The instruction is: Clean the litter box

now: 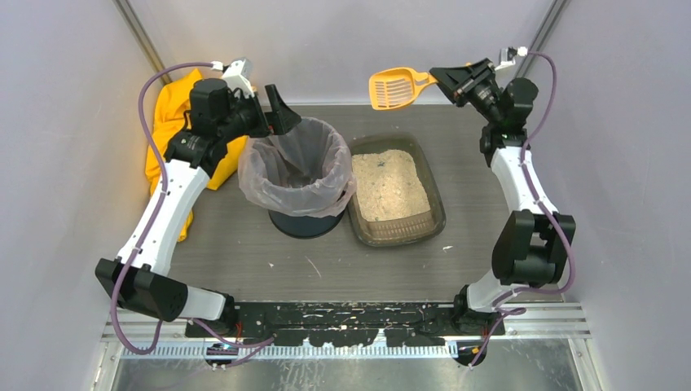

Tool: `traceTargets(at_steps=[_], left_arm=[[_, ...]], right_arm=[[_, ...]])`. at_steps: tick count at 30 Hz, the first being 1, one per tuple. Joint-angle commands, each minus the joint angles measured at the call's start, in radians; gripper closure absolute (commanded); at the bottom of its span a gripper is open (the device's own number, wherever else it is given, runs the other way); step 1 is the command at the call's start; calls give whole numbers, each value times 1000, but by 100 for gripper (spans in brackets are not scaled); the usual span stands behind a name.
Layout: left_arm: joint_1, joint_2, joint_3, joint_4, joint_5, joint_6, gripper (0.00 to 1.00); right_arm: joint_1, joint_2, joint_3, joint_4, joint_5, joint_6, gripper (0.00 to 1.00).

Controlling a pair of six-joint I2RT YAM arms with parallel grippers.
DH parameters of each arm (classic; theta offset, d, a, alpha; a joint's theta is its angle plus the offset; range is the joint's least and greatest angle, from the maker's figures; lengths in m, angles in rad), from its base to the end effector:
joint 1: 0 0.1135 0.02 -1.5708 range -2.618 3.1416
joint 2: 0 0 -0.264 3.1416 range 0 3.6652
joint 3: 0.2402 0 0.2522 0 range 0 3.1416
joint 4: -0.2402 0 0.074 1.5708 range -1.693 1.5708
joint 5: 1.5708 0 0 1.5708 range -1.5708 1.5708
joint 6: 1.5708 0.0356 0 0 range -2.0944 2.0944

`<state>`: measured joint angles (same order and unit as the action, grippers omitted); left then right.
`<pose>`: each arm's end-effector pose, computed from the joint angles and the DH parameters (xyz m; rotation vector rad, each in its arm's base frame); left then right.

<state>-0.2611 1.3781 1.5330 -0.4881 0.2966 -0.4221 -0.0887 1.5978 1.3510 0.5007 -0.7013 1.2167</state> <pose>0.2913 -0.0886 0.4343 0.0499 1.9585 -0.7390 0.3778 -0.0105 0.4012 0.3199 1.4931 1.3806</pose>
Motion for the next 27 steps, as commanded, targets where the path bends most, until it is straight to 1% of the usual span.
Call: traceTargets(at_steps=[1,4,7,10,13,16,17,19,20,21,22,23,25,27], left_arm=[[5,4,9,70,33,-35,2],[5,5,-6,93,42,-70,1],[5,0,-24,127,46,-105,1],[5,3,-21,130,47,-121,0],[5,5,-12,118,33,-119,0],[5,1,-23,119,8,-120,0],[5,3,-23,119,5,-124,0],[5,5,-24,126,4,-136,0],[5,4,-23,133,4,-139,0],[5,3,-21,134,2,-138,0],[5,5,-17,131,0,-136,0],[5,9,-11,125,-3,-134,0],[5,22,1,117,-5,-133,0],[5,30,8,114,-7,-137,0]], right_arm=[[-32,-123,-73,70,-66,8,99],[-32,-145,-151,-75,-67,-116,99],[-32,-148,-253,-100,-49,-168,99],[-32,-130,-337,-95,-32,-182,99],[-31,-122,-374,-151,-6,-237,99],[-29,-87,-354,-282,7,-334,99],[-28,-75,-350,-312,15,-369,96],[-28,-64,-351,-364,42,-408,84],[-28,-67,-358,-382,65,-422,75],[-28,-68,-361,-392,76,-432,59],[-28,-71,-365,-398,91,-436,38],[-28,-74,-367,-404,104,-439,26],[-28,-77,-360,-423,139,-446,8],[-28,-89,-344,-455,186,-464,2]])
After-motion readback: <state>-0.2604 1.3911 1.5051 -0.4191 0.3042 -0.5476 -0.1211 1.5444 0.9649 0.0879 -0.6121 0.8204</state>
